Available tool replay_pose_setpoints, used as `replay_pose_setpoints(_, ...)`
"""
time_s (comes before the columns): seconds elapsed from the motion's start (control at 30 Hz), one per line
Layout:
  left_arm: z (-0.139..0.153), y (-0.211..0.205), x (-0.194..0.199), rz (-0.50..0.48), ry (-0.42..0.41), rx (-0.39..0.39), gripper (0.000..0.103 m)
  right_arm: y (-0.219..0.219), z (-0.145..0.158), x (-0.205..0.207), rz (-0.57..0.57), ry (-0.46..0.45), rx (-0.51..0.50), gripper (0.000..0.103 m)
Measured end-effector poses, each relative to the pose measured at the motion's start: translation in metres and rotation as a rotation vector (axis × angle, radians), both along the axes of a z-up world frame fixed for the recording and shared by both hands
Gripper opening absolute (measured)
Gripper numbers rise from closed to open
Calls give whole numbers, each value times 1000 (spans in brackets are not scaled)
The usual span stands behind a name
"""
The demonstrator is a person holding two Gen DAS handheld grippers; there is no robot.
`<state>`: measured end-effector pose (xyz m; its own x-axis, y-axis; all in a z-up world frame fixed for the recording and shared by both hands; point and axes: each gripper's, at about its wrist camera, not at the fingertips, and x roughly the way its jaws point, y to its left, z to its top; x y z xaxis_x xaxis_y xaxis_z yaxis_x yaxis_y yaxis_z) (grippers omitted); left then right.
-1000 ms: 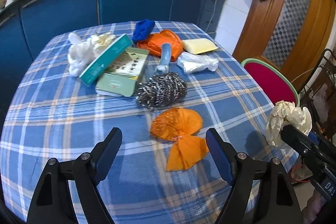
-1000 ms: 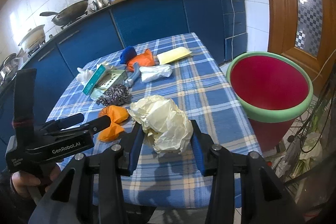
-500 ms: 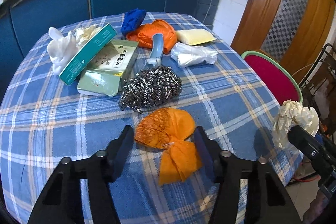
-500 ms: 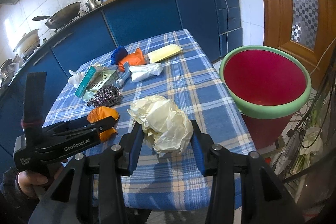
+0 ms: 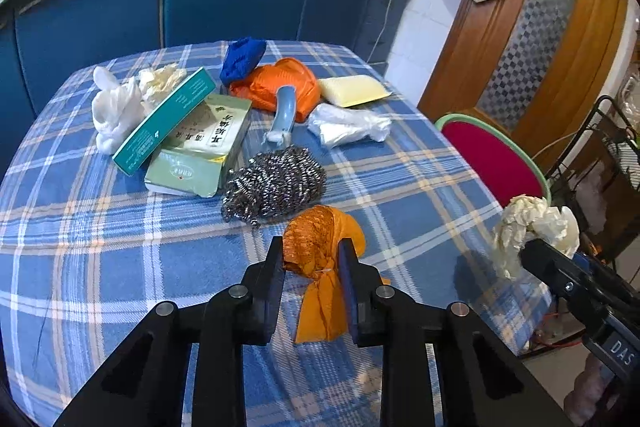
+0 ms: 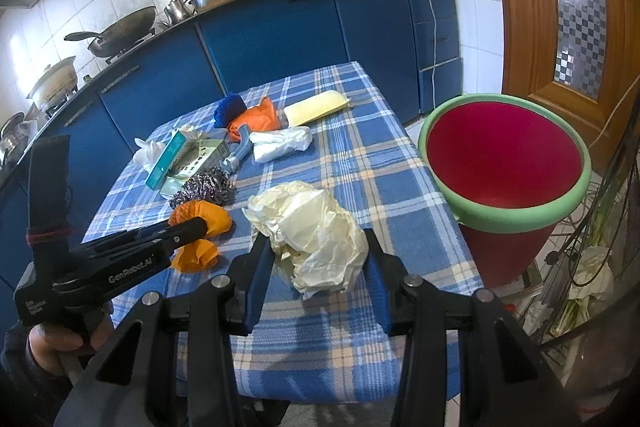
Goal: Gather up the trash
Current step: 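Carry the orange bag and paper over the red bucket with both grippers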
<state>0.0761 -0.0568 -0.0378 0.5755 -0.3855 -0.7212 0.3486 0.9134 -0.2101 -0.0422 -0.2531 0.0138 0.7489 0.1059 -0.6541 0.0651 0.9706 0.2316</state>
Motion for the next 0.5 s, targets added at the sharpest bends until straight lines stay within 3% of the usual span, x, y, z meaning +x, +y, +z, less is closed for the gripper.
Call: replay_pose_setpoints(0.5,48,-13,-14,-72,-101,-44,25,-15,15,4,-26,-31,-5,46)
